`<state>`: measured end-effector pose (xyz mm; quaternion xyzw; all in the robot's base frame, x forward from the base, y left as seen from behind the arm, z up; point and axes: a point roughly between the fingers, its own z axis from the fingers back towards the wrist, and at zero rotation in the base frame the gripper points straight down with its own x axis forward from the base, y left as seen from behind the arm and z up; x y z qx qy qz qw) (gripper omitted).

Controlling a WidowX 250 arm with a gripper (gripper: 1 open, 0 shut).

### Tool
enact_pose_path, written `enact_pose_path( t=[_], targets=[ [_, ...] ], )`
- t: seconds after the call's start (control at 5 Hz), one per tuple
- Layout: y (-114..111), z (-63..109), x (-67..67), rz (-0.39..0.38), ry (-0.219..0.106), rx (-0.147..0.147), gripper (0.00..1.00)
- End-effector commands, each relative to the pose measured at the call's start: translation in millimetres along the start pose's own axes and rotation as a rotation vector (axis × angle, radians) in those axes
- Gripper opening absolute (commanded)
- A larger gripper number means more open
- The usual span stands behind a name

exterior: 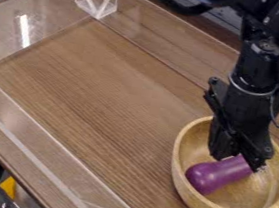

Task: Put the purple eggplant in the brown bowl

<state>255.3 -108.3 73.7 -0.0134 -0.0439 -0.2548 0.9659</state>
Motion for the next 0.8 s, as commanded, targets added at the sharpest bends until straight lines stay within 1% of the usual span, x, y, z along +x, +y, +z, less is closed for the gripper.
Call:
enact_pose_path(
  t=[0.0, 0.6],
  targets=[
    [-0.6, 11.1, 10.3, 0.002, -0.044, 0.010, 0.00],
    [0.1, 11.5, 11.0, 0.021, -0.040, 0.011, 0.00]
  ],
)
